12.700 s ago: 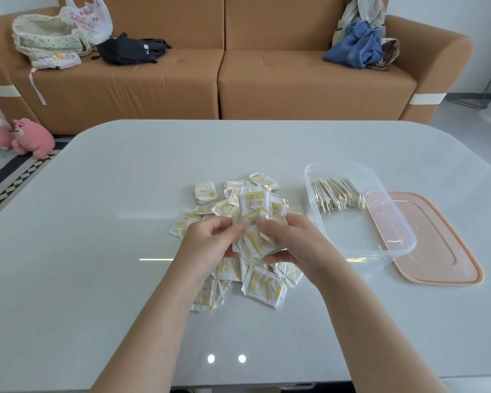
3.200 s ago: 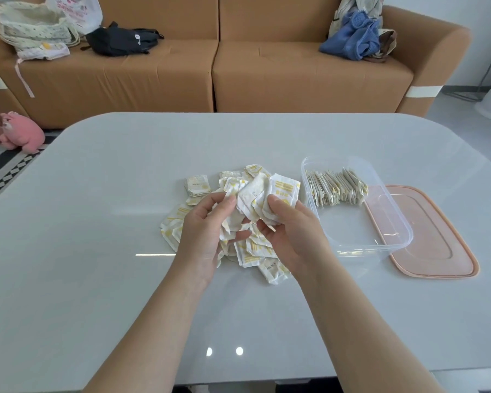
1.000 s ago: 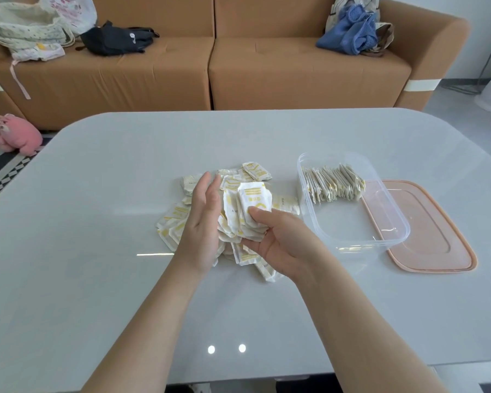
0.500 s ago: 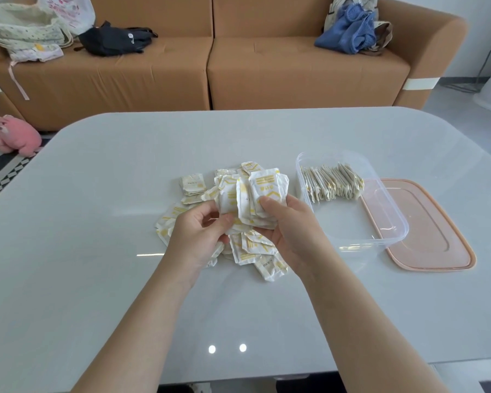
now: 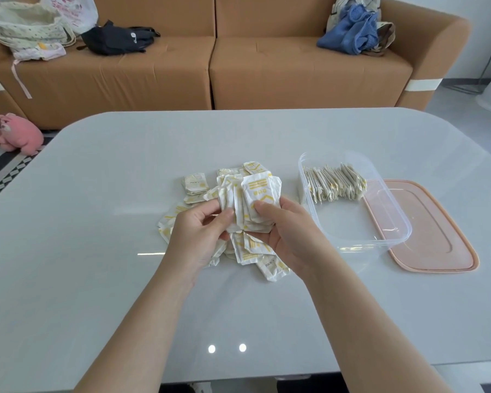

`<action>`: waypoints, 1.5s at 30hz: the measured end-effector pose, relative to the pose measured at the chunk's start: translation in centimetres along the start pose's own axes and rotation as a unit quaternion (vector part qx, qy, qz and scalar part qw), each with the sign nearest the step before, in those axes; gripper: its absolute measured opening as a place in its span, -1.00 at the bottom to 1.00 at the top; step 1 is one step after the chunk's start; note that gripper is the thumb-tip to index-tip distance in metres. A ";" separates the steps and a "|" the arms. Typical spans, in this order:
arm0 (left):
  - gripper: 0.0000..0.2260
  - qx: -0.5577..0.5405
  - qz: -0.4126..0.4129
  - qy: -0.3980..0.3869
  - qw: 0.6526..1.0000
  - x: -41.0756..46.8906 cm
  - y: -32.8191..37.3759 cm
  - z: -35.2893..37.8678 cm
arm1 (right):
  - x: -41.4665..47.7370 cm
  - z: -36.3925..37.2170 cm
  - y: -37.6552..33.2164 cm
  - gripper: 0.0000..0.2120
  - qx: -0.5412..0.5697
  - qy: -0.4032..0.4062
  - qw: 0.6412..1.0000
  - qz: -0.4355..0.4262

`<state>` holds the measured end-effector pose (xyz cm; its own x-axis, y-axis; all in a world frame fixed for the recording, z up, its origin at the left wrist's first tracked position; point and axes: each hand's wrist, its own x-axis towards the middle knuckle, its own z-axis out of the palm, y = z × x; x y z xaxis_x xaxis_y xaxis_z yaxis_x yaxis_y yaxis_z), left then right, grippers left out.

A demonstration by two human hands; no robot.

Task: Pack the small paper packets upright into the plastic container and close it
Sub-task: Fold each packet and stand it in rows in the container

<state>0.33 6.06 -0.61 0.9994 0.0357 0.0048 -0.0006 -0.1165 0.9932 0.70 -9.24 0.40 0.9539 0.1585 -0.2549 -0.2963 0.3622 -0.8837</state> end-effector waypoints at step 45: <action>-0.83 0.345 0.097 -0.038 0.933 1.0 -2.9 1.7 | 1.9 -0.1 2.8 -0.76 -0.477 0.089 0.867 -0.110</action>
<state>1.44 4.74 -3.73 0.9825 -0.1200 0.1426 -0.1848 -0.7251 0.6634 1.67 -7.98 -2.63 0.9998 0.0061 -0.0195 -0.0125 -0.5727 -0.8196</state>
